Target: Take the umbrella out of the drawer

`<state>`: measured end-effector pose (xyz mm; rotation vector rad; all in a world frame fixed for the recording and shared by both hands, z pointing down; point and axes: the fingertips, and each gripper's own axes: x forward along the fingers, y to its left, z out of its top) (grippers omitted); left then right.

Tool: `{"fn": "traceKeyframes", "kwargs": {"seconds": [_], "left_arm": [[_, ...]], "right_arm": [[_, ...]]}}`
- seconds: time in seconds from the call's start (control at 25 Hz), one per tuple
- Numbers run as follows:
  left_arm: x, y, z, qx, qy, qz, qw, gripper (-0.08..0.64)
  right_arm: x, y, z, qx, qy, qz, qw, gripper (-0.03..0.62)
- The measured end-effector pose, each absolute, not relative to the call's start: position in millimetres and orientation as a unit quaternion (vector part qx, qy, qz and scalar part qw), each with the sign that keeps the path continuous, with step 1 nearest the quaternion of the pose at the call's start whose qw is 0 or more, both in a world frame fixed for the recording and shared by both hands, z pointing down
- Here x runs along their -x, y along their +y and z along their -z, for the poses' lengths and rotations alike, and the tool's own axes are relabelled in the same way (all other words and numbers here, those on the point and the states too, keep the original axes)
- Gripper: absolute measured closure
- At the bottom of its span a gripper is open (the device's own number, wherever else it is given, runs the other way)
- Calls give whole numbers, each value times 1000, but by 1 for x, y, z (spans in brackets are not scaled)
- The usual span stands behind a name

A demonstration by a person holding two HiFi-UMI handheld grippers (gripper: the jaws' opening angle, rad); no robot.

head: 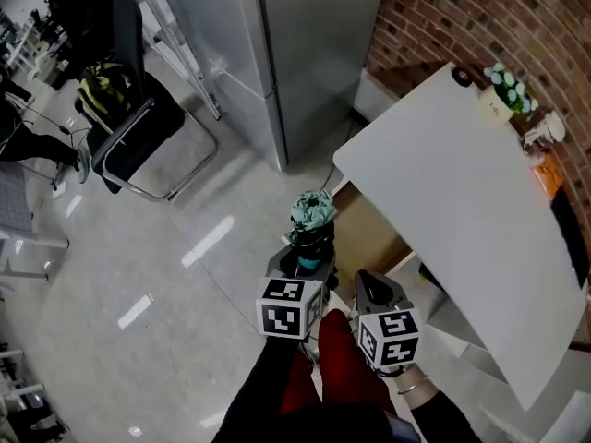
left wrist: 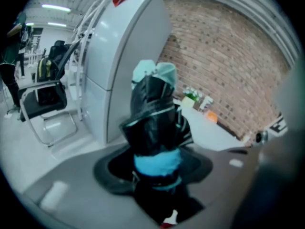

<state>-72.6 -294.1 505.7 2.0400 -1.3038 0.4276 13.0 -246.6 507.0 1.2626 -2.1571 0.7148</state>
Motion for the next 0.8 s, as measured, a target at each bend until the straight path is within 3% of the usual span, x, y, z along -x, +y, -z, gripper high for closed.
{"fn": "traceKeyframes", "kwargs": {"seconds": [0.8], "left_arm": [[132, -235, -424, -793, -520, -139, 285, 324]], "right_arm": [[27, -221, -430, -464, -834, -226, 195, 584]]}}
